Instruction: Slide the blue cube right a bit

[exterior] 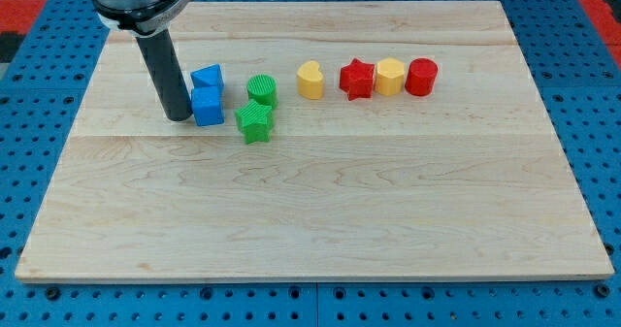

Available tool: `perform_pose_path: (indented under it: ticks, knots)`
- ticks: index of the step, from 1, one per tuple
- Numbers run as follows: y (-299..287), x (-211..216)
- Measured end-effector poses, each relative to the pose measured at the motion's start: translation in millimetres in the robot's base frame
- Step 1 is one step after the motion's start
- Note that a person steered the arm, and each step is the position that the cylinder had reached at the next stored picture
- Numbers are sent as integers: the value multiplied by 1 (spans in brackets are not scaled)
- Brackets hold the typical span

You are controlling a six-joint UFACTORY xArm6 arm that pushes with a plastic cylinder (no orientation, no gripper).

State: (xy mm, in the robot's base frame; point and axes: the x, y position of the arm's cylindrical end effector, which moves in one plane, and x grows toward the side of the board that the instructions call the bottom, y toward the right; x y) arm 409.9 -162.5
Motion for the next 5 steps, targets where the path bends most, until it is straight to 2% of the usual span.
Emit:
perform_pose_path:
  ticks: [5]
  knots:
    - [15, 9]
